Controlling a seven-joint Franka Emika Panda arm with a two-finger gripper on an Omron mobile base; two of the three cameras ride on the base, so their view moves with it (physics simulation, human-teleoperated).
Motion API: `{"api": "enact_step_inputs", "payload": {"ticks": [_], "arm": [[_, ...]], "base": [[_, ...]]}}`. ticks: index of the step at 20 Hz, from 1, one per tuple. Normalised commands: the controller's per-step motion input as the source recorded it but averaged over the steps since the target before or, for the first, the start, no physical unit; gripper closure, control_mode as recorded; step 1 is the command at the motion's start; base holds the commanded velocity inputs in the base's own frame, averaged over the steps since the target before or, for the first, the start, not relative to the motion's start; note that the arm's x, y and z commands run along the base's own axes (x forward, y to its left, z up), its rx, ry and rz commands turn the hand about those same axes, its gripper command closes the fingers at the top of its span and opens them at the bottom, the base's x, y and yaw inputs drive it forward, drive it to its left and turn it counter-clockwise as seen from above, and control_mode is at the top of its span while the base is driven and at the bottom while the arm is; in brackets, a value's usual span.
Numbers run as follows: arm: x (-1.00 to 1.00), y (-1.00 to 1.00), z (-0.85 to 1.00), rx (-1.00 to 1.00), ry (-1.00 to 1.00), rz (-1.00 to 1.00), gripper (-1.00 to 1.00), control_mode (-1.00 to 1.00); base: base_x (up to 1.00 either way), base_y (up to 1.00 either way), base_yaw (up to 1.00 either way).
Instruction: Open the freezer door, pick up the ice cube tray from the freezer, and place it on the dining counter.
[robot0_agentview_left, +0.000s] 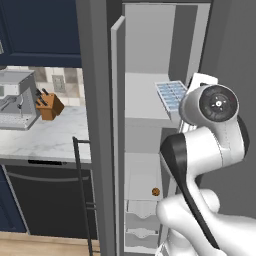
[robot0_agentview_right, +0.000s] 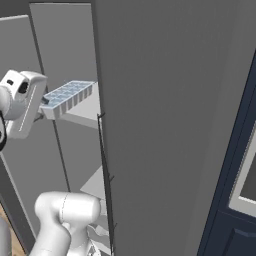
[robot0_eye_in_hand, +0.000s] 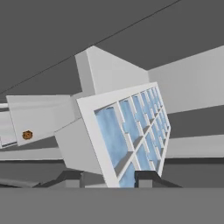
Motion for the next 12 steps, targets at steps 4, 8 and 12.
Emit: {"api": "enact_step_inputs", "payload": {"ticks": [4,8,12], "arm": [[-0.13,-0.01,0.01,0.00,0.05,0.01,1.00,-1.00],[-0.01,-0.10,0.00,0.00,0.00,0.00,1.00,-1.00],[0.00,-0.19,0.00,0.00,0.00,0.00,1.00,-1.00]], "base": [[0.00,0.00,0.00],[0.00,0.00,0.00],[0.00,0.00,0.00]]}}
